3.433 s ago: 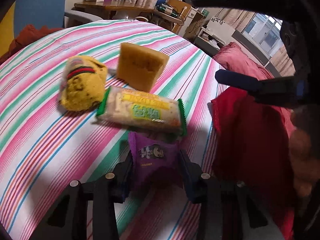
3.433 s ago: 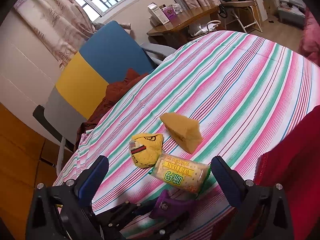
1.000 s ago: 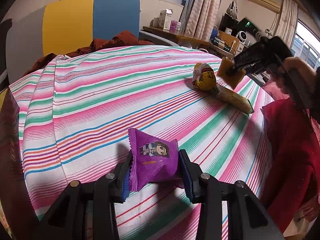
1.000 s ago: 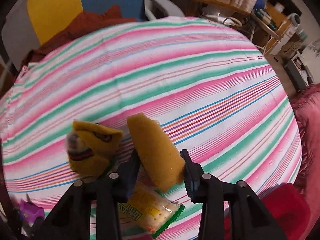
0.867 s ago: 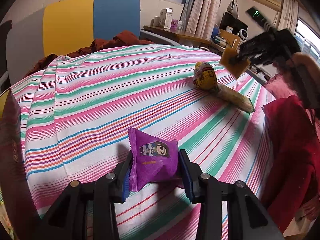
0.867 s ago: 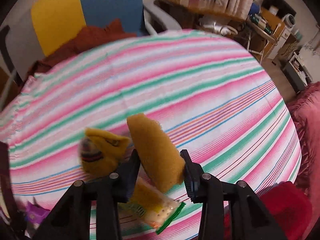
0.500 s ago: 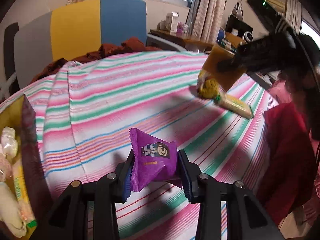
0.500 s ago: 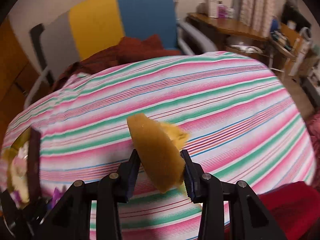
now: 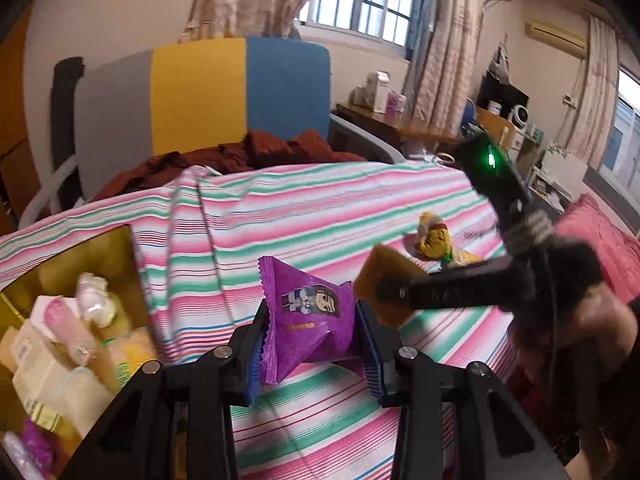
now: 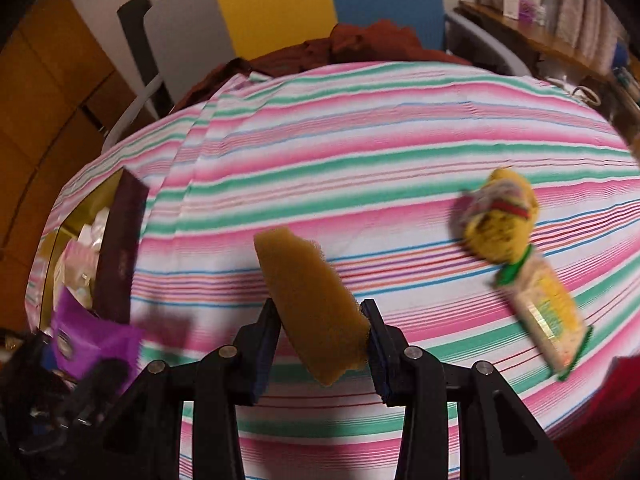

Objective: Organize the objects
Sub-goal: 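Carry the purple bag and tan sponge over the gold tray and release both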

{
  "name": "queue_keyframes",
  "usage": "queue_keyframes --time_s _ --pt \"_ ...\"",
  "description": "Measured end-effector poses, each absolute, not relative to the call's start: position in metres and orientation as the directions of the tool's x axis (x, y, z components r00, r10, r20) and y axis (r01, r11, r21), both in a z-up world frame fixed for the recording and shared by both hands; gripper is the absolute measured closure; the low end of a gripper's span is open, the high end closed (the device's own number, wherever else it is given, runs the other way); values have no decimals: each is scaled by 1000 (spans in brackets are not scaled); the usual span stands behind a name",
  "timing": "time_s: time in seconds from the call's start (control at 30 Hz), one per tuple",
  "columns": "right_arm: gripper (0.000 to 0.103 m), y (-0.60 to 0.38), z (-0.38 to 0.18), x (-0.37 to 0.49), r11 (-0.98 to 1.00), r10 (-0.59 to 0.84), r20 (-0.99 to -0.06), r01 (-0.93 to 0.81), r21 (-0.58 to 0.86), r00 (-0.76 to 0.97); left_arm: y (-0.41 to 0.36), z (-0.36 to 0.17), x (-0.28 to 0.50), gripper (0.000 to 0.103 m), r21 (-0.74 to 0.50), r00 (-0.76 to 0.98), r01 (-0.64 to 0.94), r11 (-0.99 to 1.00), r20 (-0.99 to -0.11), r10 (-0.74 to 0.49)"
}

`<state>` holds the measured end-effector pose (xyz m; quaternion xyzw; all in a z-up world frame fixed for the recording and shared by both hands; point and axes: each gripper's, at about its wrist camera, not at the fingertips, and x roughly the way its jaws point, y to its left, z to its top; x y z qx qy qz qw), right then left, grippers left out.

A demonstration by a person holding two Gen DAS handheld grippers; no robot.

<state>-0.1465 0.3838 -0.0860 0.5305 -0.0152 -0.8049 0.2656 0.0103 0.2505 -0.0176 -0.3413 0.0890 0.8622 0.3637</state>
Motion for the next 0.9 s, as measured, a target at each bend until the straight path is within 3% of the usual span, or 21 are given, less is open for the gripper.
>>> queue_keyframes --time_s 0.43,0.9 --pt "62 346 -95 -121 -824 -486 -838 448 346 -246 195 -1 2 63 -93 -589 -585 -806 -634 501" --pt "62 276 -44 -94 -704 -615 -756 586 400 -223 121 3 -17 63 -121 -668 -429 -895 -625 404"
